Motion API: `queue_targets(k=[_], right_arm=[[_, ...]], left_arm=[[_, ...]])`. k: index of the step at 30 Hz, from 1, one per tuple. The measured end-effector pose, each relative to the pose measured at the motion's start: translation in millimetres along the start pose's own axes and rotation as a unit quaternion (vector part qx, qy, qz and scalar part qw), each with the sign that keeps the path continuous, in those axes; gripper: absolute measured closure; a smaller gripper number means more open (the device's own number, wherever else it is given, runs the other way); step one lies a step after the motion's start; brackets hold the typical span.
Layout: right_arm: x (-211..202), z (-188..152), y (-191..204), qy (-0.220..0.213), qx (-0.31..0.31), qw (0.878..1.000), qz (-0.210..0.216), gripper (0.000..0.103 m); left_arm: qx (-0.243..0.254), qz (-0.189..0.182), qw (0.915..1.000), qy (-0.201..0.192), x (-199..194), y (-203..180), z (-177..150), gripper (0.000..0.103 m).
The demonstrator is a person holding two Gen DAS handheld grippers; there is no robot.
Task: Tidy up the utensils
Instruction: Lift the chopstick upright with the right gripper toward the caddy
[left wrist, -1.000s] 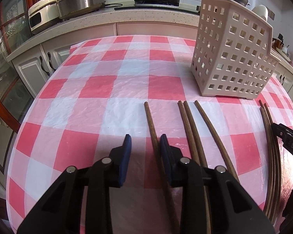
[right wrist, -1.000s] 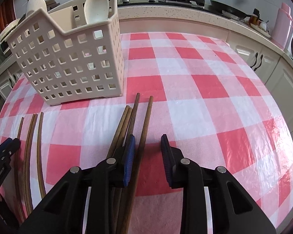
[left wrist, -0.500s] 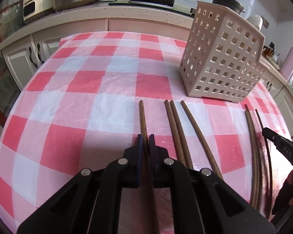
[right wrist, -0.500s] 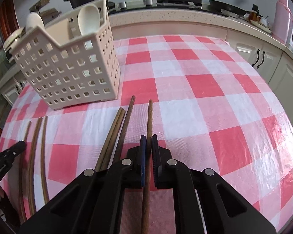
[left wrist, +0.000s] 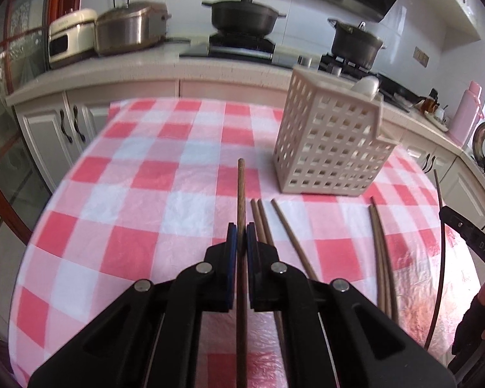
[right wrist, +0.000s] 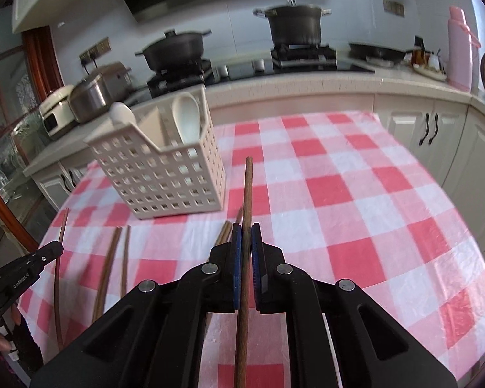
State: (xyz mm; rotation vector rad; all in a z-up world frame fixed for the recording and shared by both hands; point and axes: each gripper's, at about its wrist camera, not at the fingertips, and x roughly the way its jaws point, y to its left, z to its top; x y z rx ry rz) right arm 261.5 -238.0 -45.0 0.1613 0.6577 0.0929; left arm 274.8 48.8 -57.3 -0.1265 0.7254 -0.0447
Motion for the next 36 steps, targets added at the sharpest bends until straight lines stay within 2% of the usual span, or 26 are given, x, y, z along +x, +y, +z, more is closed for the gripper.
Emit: queue_targets(k=[8, 18, 30, 36], right_arm=[[-50.3, -3.3, 11.1, -0.053, -0.028, 0.998, 0.005, 0.095], [-95.0, -11.8, 22.2, -0.094, -0.051, 0.994, 0.009, 0.095], [-119.1, -17.5, 28.6, -0.118, -0.061, 0.991, 0.012, 0.095], [-125.5, -16.0, 28.9, -0.128, -0.063, 0.99, 0.012, 0.095]], left_arm=[[0.008, 0.005, 0.9979, -0.064, -52.7, -9.6, -1.7, 0.097], [0.02, 0.006, 0.9915, -0.128, -109.0, -18.2, -10.4, 0.097], [0.02, 0.002, 0.9837, -0.179, -142.4, -23.5, -21.2, 0.097], [0.021, 0.005, 0.982, -0.188, -146.3, -24.6, -21.5, 0.097]])
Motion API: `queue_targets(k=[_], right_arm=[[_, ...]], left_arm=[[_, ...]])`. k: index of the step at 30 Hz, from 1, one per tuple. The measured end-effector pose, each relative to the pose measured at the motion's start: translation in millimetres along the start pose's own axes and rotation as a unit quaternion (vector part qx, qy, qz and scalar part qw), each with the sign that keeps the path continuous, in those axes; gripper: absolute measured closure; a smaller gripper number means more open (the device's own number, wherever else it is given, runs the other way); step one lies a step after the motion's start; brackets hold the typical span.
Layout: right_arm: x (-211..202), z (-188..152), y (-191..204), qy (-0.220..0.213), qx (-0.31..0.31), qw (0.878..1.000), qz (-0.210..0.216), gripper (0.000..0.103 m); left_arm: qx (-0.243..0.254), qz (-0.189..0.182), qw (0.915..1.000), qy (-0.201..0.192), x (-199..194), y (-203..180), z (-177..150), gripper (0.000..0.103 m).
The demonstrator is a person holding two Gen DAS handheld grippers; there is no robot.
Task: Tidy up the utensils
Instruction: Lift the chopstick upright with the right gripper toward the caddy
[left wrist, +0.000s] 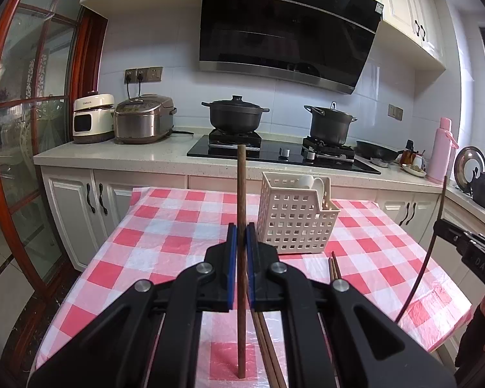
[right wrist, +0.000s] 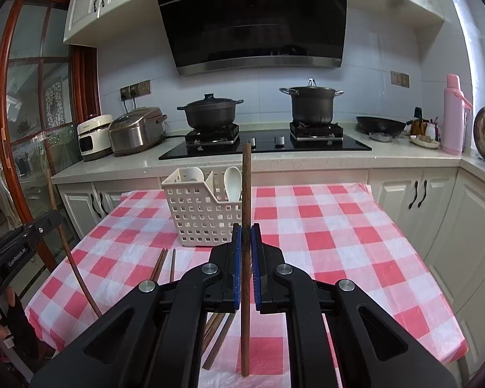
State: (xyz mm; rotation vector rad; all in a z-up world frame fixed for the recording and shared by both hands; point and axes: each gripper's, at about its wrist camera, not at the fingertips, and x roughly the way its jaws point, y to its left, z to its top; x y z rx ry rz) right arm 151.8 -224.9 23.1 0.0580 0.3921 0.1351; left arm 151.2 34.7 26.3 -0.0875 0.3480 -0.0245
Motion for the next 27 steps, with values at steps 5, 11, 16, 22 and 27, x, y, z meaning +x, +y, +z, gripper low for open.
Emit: queue_targets(k=[5, 11, 16, 22, 27], right_arm=[[-1.5, -0.9, -1.3, -0.002, 0.004, 1.0, -0.001, 0.095], [-2.7, 1.6, 0.9, -0.007, 0.001, 1.0, 0.003, 0.095], [-3.3, 4.6, 2.4, -0.013, -0.005, 1.0, 0.004, 0.095], [0.8, 12.9, 6.9, -0.019, -0.011, 1.0, 0.005, 0.095], [5.4, 27.0, 11.7, -0.032, -0.024, 0.999, 0.003, 0.095]], left_arm=[[0.004, 0.002, 1.0, -0.002, -0.3, -2.5, -0.6, 0.097], [0.011, 0.004, 0.9998, -0.015, -4.4, -7.0, 0.6, 0.097], [0.016, 0.002, 0.9996, -0.023, -6.1, -10.7, 5.1, 0.097], [0.026, -0.001, 0.9988, -0.041, -6.0, -16.4, 16.5, 0.097], [0.034, -0.003, 0.9979, -0.056, -0.5, -23.8, 31.1, 0.097]])
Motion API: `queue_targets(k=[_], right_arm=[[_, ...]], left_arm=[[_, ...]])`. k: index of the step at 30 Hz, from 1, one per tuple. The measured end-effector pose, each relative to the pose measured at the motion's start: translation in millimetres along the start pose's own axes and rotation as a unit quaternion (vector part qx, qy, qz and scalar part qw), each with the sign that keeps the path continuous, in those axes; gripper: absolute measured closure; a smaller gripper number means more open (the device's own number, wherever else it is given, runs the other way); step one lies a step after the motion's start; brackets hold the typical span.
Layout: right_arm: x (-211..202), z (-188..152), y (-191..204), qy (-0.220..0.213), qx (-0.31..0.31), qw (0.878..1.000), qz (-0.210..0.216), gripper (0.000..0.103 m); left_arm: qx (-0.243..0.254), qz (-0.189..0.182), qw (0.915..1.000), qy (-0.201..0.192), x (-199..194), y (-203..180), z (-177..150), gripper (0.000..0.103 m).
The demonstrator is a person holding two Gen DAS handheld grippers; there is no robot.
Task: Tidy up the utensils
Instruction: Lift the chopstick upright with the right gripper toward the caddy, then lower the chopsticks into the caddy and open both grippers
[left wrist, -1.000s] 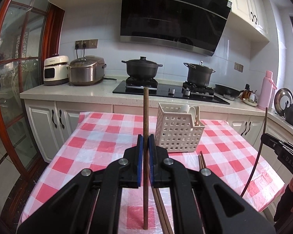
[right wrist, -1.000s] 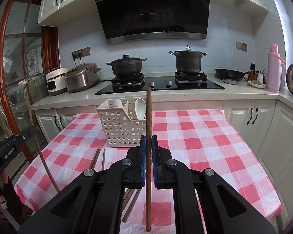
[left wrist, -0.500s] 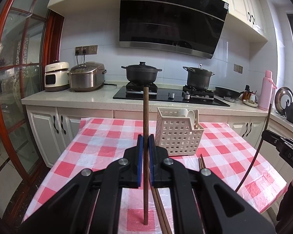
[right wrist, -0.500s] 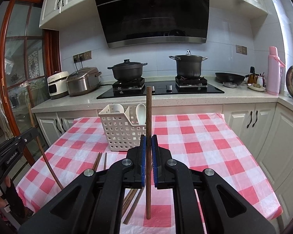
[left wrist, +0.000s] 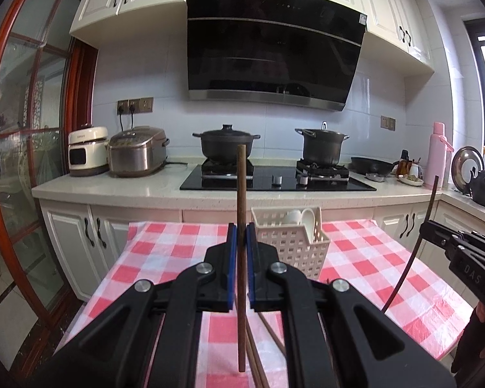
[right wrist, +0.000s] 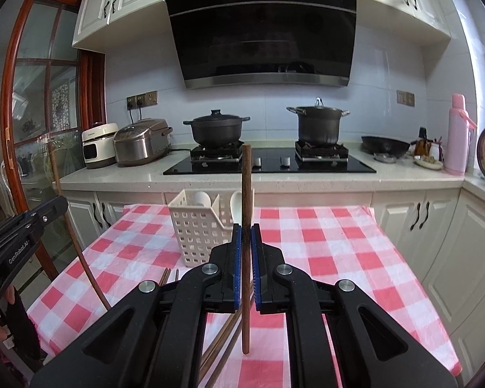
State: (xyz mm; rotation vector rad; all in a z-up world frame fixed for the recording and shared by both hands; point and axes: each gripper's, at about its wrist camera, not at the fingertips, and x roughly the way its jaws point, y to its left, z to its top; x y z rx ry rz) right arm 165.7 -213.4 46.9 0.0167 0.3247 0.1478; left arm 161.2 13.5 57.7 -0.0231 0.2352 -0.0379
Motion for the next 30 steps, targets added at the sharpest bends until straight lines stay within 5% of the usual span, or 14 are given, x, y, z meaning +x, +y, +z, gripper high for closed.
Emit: queue_targets(k=[16, 30], right_arm=[[54.7, 71.3, -0.5, -0.032, -0.004, 0.999, 0.011, 0.095], [104.2, 140.6, 7.3, -0.063, -0.026, 0.998, 0.01, 0.095]], left_arm=[[-0.027, -0.022, 0.999, -0.027, 71.5, -11.0, 97.1, 0.097], [-0.031, 0.002, 0.998, -0.055, 143.6, -23.1, 178.6, 0.097]])
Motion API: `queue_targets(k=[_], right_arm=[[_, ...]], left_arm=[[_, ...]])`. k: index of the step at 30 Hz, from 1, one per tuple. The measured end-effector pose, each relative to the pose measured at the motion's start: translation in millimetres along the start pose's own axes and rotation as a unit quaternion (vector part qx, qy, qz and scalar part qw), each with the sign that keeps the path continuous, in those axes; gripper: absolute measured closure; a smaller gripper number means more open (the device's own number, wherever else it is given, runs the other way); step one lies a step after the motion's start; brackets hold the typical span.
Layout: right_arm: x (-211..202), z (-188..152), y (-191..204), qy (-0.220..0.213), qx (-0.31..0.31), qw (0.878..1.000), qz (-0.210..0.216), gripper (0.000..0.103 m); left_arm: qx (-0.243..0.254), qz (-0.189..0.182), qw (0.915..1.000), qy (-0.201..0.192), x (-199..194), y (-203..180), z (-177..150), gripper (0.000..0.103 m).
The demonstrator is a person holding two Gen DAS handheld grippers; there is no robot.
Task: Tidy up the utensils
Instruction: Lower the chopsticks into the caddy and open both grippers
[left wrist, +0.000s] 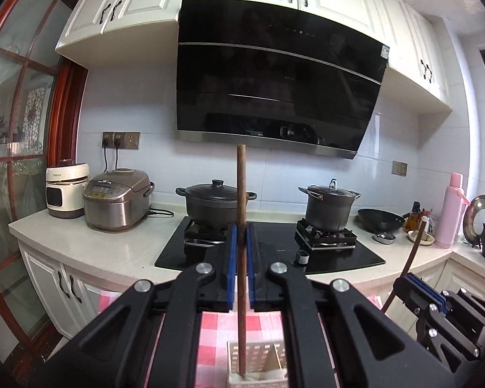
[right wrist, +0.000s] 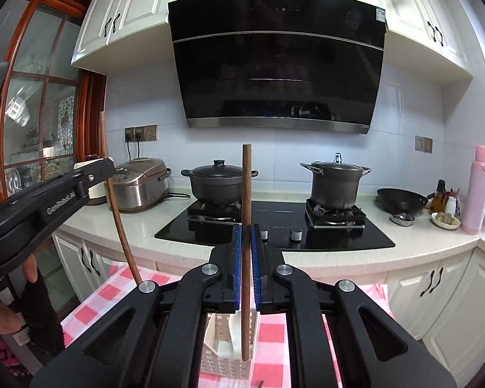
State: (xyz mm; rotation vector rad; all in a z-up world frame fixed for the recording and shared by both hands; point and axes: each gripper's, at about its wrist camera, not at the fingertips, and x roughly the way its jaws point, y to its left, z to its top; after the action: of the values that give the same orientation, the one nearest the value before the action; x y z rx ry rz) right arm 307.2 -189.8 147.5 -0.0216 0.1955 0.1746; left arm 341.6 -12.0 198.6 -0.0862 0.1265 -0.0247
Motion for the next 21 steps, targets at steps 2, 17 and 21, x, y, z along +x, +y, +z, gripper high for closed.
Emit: queue_targets(k=[2, 17, 21], right_arm=[[8.5, 0.3, -1.3, 0.005, 0.006, 1.0, 0.007, 0.095], [71.6, -43.7, 1.0, 0.106, 0.012, 0.994, 0.017, 0.095], [82.9, -51.9, -1.2, 0.131, 0.014, 0.991, 0.013, 0.095]], left_arm=[[0.0, 0.002, 1.0, 0.005, 10.7, -0.3, -1.1, 0.097], [-0.003, -0.013, 0.9946, 0.103, 76.2, 5.3, -67.9, 0.097], [0.002, -0.014, 0.9915, 0.13, 84.5, 5.5, -85.1, 0.097]])
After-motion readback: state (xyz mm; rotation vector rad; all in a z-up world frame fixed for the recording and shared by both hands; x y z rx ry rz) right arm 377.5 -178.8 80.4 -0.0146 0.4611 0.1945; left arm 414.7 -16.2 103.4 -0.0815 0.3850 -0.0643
